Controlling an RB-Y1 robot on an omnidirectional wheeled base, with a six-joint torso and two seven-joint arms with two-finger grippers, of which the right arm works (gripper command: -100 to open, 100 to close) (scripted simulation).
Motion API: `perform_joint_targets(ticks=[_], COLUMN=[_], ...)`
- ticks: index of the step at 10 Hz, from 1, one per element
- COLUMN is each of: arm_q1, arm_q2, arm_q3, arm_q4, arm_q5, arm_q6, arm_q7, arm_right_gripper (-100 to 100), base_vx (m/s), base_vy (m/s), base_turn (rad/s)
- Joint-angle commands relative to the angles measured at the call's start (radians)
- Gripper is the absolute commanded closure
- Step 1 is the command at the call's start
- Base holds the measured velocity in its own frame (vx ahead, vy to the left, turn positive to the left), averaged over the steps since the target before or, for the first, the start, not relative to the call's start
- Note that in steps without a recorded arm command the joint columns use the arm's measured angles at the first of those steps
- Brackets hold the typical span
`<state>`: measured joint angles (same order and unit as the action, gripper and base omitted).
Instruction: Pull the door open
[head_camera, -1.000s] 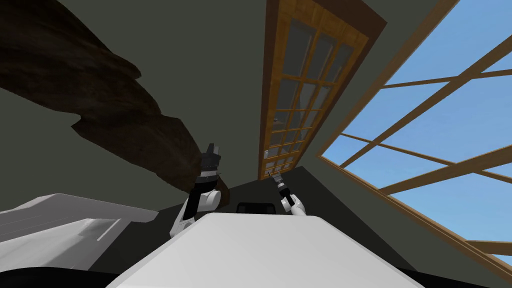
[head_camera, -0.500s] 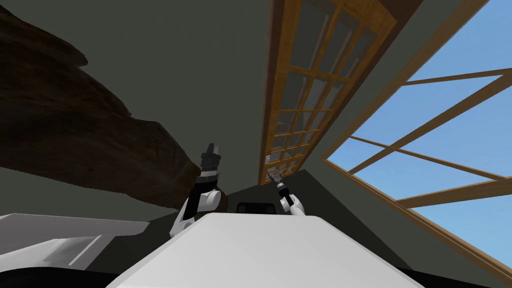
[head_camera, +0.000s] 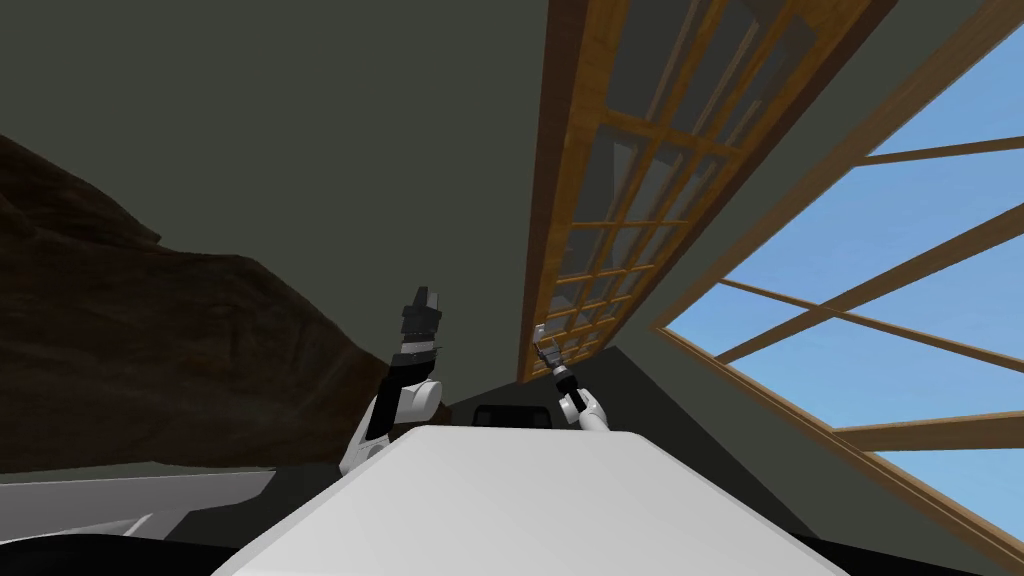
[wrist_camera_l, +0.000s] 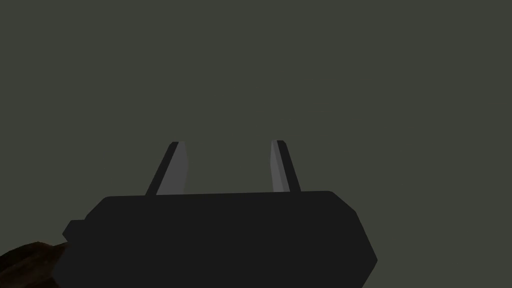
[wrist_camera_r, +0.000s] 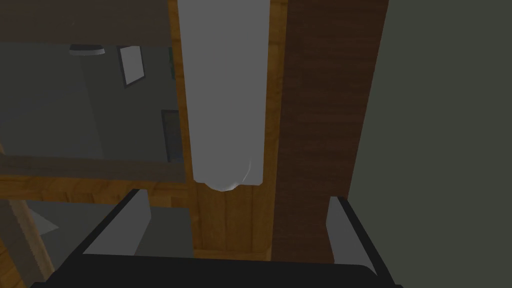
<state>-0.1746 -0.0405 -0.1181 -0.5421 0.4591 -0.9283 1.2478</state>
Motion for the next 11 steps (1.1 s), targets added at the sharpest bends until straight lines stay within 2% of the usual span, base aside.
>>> perform_joint_targets(ticks=[1,3,4,5,10,11], arm_q1=[0.001,0.0,0.003,0.003,0.003,0.004], arm_q2=[0.003,0.007,0.006,0.006,0.006,0.001], arm_q3=[0.0,-0.001,0.0,0.0,0.0,0.0], arm_q4=[-0.002,-0.001,0.001,0.001,0.001,0.0], arm_q5=[0.0,-0.001,0.0,0.0,0.0,-0.004], arm_q6=[0.002,0.003,0.001,0.001,0.001,0.002], arm_q7=[-0.001,-0.002,-0.002,-0.002,-0.002,-0.009], arm_right_gripper=[-100,-100,-100,100,100,100], base_vx=[0.25,0.226,0.031,-0.032,-0.004,-0.128], base_vy=[0.019,0.016,-0.013,-0.001,0.0,-0.031], base_turn=[0.001,0.008,0.013,0.002,-0.004,0.025])
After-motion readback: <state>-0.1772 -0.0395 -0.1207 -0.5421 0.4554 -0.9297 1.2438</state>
